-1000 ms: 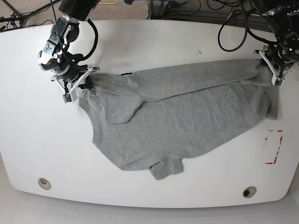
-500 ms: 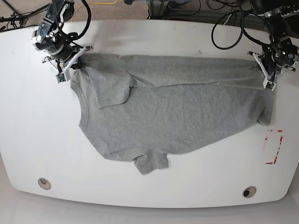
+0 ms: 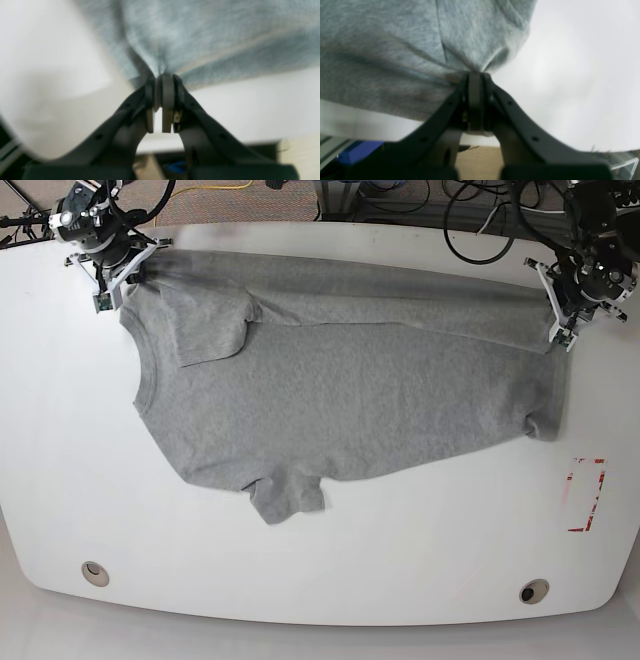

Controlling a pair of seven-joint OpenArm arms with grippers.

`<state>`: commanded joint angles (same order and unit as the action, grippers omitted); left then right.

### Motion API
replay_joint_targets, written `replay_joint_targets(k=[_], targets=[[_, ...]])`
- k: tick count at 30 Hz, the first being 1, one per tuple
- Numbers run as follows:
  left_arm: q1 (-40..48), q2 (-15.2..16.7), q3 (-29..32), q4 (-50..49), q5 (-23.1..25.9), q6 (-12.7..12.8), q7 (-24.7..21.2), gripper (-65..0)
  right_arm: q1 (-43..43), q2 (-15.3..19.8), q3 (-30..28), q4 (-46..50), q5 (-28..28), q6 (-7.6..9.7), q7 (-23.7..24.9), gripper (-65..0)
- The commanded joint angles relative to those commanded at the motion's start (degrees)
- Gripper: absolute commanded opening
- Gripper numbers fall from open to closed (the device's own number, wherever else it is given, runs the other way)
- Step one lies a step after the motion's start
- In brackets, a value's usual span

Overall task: Fold the T-shirt properly
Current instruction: 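Drag the shirt edge away from the table center with both grippers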

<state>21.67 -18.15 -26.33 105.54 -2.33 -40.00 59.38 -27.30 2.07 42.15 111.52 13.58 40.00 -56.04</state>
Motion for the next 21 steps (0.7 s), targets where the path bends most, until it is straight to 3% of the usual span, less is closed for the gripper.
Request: replay_joint_targets(k=[14, 16, 19, 21], targets=[[1.6, -2.1, 0.1, 0.2, 0.2, 0.0, 0.5, -61.9, -2.4, -3.2, 0.0, 0.3, -0.1, 0.0, 0.0, -65.0], [1.6, -2.8, 0.2, 0.2, 0.2, 0.0, 1.4, -59.2, -2.4, -3.3, 0.0, 0.3, -0.1, 0.0, 0.0, -65.0], [1.5, -3.9, 1.0, 0.2, 0.2, 0.0, 4.2, -47.8, -2.4, -3.3, 0.1, 0.3, -0.1, 0.0, 0.0, -64.2], [1.4, -4.0, 1.8, 0.4, 0.1, 0.0, 5.5, -40.3, -2.4, -3.3, 0.1, 0.4, -0.1, 0.0, 0.0, -60.1]])
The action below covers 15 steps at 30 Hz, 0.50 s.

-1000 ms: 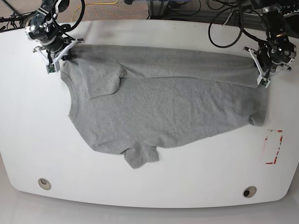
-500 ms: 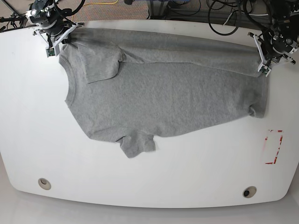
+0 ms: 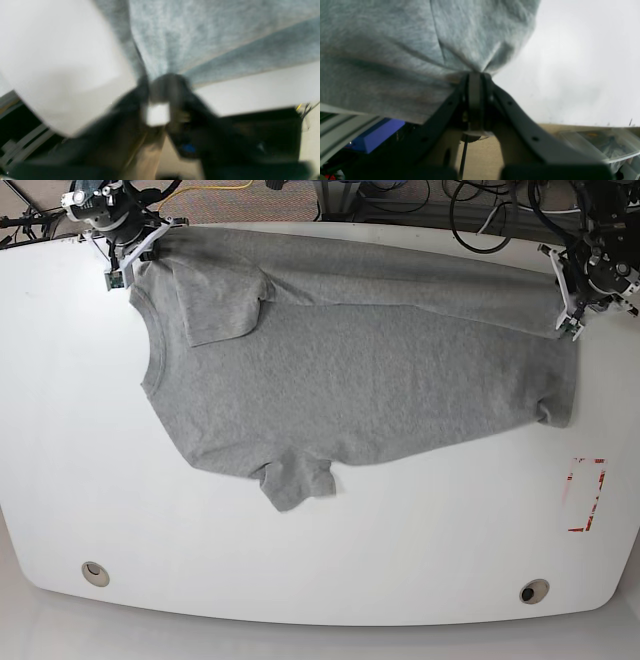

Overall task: Fold the T-shirt properly
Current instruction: 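Drag the shirt edge away from the table center with both grippers, then release the shirt and move both grippers to the opposite shirt edge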

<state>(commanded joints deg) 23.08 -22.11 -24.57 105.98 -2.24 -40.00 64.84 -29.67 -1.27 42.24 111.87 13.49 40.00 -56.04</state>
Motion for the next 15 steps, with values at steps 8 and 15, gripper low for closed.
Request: replay_joint_targets(k=[8, 15], targets=[[-1.2, -0.7, -0.1, 0.5, -0.3, 0.0, 0.5, -30.3, 0.4, -0.1, -0.3, 3.5, 0.2, 0.0, 0.0, -22.7], [-4.4, -1.0, -0.1, 5.0, -0.3, 0.0, 2.7, -30.1, 2.4, 0.7, 0.0, 4.0, 4.5, 0.0, -1.1, -17.6]])
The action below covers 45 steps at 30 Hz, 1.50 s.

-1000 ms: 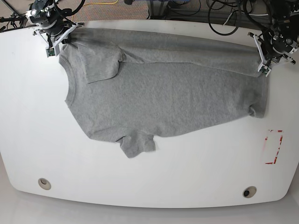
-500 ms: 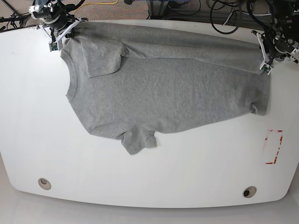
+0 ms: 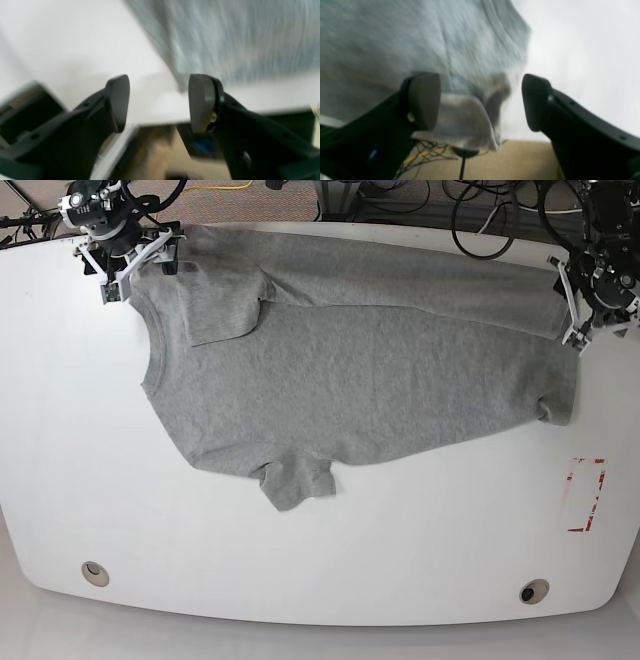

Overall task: Fold the T-shirt properly
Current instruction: 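Release the shirt and move both grippers to the opposite shirt edge, then grasp the shirt edge nearest each gripper with both grippers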

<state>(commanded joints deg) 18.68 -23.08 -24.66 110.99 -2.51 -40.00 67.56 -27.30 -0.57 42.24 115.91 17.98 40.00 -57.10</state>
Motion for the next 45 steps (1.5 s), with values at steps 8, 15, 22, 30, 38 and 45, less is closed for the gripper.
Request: replay_joint_targets(k=[8, 15, 22, 30, 38, 45], targets=[[-6.2, -2.4, -0.2, 1.9, 0.2, 0.0, 3.1, -30.4, 6.3, 2.9, 0.0, -0.1, 0.9, 0.0, -3.3, -19.3], [-11.8, -1.5, -0.3, 1.8, 0.4, 0.0, 2.9, -30.4, 14.9, 4.7, -1.7, -2.5, 0.9, 0.0, -3.3, -19.3], [-16.9, -0.4, -0.3, -0.6, 0.4, 0.0, 2.8, -30.4, 25.1, 6.8, -7.4, -10.7, -3.7, 0.0, -3.3, -19.3], [-22.3, 0.3, -0.3, -8.0, 0.4, 0.0, 2.7, -30.6, 39.2, 6.8, -12.0, -25.1, -13.8, 0.0, 1.4, -19.3], [-24.3, 0.3, -0.3, -10.3, 0.3, 0.0, 0.6, -30.6, 48.4, 6.8, -13.5, -39.7, -18.0, 0.0, 7.8, -19.3], [-24.3, 0.3, -0.3, -12.5, 0.4, 0.0, -3.4, -30.6, 53.3, 7.7, -14.9, -51.9, -19.7, 0.0, 15.1, -19.3]])
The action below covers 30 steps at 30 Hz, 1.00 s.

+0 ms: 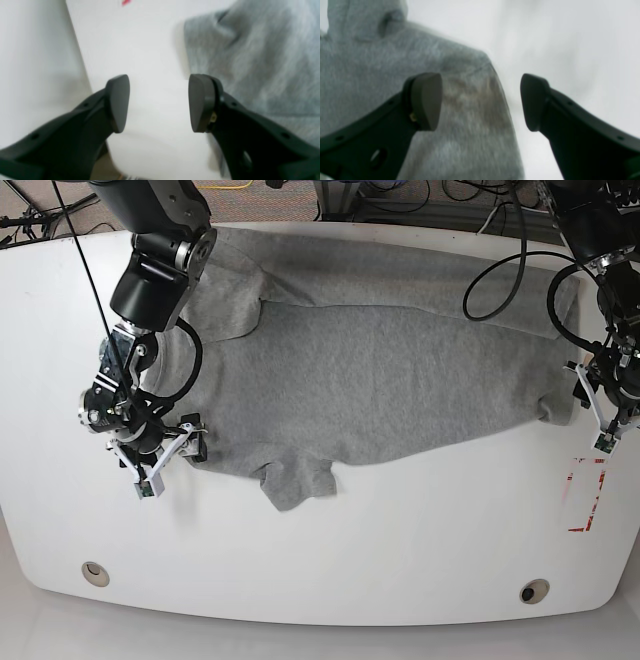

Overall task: Fold the T-shirt properly
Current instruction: 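Grasp the shirt edge nearest each gripper with both grippers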

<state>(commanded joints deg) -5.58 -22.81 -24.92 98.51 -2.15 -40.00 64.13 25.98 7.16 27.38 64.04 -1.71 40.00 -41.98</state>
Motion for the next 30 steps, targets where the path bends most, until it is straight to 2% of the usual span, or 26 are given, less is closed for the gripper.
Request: replay_joint_targets(k=[3, 9, 17, 20, 22, 25, 28, 29, 30], targets=[[0.0, 0.0, 0.0, -0.3, 0.0, 0.0, 0.0, -30.6, 1.6, 0.6, -0.1, -5.0, 0.3, 0.0, 2.1, -19.3], [0.4, 0.0, 0.0, -0.4, 0.0, 0.0, -0.1, -30.6, 3.0, 1.2, -0.2, -12.8, -0.2, 0.0, 10.3, -19.3], [1.0, 0.0, 0.0, -0.4, 0.0, 0.0, -0.2, -30.6, 3.6, 2.1, -3.3, -15.4, -0.1, 0.0, 11.6, -19.8], [0.9, 0.1, 0.0, -0.6, 0.0, 0.0, -0.2, -30.3, 2.8, 2.1, -4.6, -15.4, -0.1, 0.0, 11.6, -24.4], [0.8, 0.3, 0.0, -1.6, 0.0, 0.0, -0.3, -30.1, 2.5, 1.9, -5.3, -15.4, 0.2, 0.0, 11.7, -30.0], [0.4, 0.8, -0.2, -3.6, -0.1, 0.0, -0.4, -30.1, 2.3, 1.8, -5.9, -15.4, 0.0, 0.0, 11.7, -39.5], [-2.2, 1.1, -1.4, -6.2, -0.1, 0.0, -2.0, -30.0, 2.1, 1.8, -6.2, -15.4, 0.0, 0.0, 12.5, -52.0], [-2.5, 1.1, -1.6, -6.8, 0.0, 0.0, -2.4, -30.0, 2.1, 1.8, -6.3, -15.4, 0.0, 0.0, 12.7, -54.1], [-3.5, 1.2, -2.2, -8.7, 0.0, 0.0, -2.8, -29.9, 2.1, 1.8, -6.4, -15.6, 0.0, 0.0, 13.1, -59.3]])
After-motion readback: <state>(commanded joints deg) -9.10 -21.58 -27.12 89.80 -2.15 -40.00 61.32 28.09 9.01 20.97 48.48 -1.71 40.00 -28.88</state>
